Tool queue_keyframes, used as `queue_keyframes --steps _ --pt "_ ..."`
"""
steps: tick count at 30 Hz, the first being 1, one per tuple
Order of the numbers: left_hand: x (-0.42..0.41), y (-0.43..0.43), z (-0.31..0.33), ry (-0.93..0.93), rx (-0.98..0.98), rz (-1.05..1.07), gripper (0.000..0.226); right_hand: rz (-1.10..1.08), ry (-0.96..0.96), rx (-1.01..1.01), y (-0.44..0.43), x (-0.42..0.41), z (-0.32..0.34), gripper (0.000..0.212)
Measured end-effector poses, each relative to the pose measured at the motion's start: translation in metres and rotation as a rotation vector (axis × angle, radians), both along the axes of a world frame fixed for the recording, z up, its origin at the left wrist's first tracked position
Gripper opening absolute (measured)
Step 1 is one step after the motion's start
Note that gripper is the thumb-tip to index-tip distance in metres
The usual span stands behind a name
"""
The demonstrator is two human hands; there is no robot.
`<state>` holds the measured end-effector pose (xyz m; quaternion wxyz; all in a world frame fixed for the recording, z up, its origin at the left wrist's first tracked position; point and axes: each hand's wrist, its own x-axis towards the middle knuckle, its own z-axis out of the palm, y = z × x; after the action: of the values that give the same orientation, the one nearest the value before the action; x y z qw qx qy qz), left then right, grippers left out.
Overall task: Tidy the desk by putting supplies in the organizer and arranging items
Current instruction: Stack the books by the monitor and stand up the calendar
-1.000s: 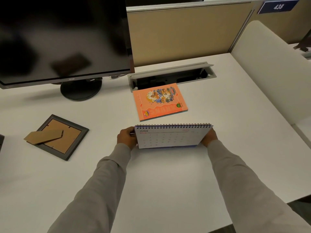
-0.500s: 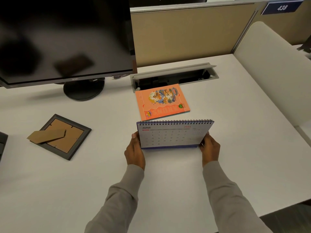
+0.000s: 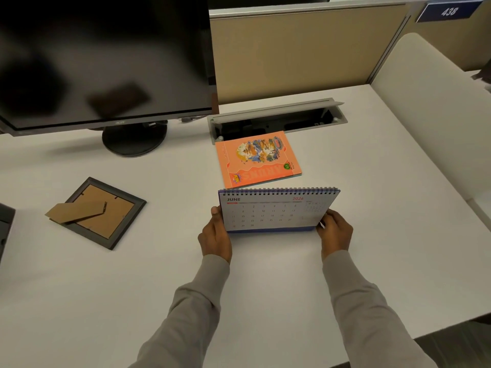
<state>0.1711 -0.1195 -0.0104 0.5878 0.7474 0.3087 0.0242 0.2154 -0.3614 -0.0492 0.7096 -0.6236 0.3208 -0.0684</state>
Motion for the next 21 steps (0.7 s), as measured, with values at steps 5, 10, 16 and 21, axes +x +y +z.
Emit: queue_keyframes --steps 5,10,16,21 --pt "-0.004 -0.002 0.007 0.007 -0.019 -0.018 0.061 0.054 0.051 0.021 0.007 0.000 0.003 0.029" --pt "-0.003 0.000 0.010 0.037 -0.034 -0.038 0.062 0.105 0.175 -0.112 0.009 -0.001 0.004 0.039" --pt "-0.009 -0.005 0.002 -0.019 -0.155 0.013 0.057 0.106 0.110 -0.100 0.015 -0.003 0.014 0.044" --pt "-0.010 -0.016 -0.001 -0.083 -0.209 0.060 0.065 0.132 0.152 -0.096 0.021 -0.014 0.009 0.073"
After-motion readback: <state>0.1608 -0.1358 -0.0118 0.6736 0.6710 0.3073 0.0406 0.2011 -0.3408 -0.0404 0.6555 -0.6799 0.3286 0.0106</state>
